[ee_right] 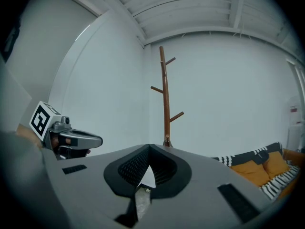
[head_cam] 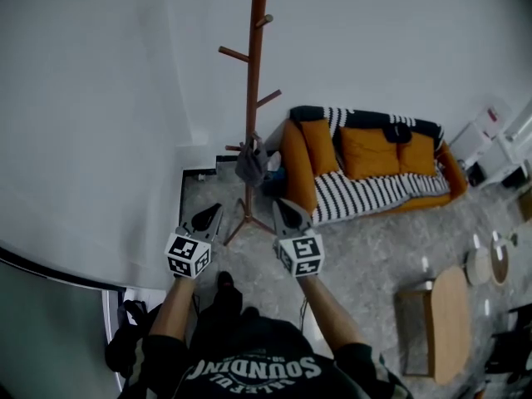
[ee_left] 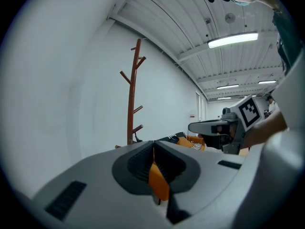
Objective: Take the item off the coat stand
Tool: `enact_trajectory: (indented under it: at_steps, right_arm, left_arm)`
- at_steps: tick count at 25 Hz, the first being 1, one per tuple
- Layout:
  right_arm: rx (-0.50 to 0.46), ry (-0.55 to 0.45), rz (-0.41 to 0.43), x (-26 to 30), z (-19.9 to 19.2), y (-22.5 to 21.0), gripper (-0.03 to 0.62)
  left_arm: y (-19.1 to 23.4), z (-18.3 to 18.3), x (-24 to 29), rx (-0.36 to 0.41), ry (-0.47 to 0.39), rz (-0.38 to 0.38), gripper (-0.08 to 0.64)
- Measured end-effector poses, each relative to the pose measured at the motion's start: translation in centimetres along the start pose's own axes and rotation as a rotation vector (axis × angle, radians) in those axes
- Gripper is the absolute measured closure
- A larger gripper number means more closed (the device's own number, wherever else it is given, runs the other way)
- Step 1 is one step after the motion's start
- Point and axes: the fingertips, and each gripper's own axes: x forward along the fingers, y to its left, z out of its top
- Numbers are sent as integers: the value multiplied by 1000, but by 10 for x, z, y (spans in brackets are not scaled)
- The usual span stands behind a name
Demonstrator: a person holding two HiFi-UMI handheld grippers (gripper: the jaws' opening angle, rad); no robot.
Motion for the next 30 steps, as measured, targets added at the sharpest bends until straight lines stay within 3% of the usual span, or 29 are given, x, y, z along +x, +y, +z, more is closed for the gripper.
enact_trajectory:
  at_steps: [15, 16, 18, 21, 26, 30]
  right_arm:
    - [3, 3, 36, 23, -5, 5, 590]
    - [4, 7, 36, 26, -7, 5, 574]
    - [11, 10, 33, 32, -9, 5, 481]
    - [26, 27, 20, 41, -15, 4, 421]
    - [46, 27, 17, 54, -19, 6, 397]
    - [40, 91, 2, 64, -34, 0, 397]
  left_arm:
    - [26, -2, 19, -12, 6, -12, 558]
    - [27, -3, 20, -14, 8, -13, 558]
    - [31, -4, 23, -17, 13, -16, 558]
    - [37, -6, 26, -20, 20, -22, 558]
    - [46, -11, 30, -26, 34, -26, 558]
    - [52, -12, 33, -28, 37, -33, 558]
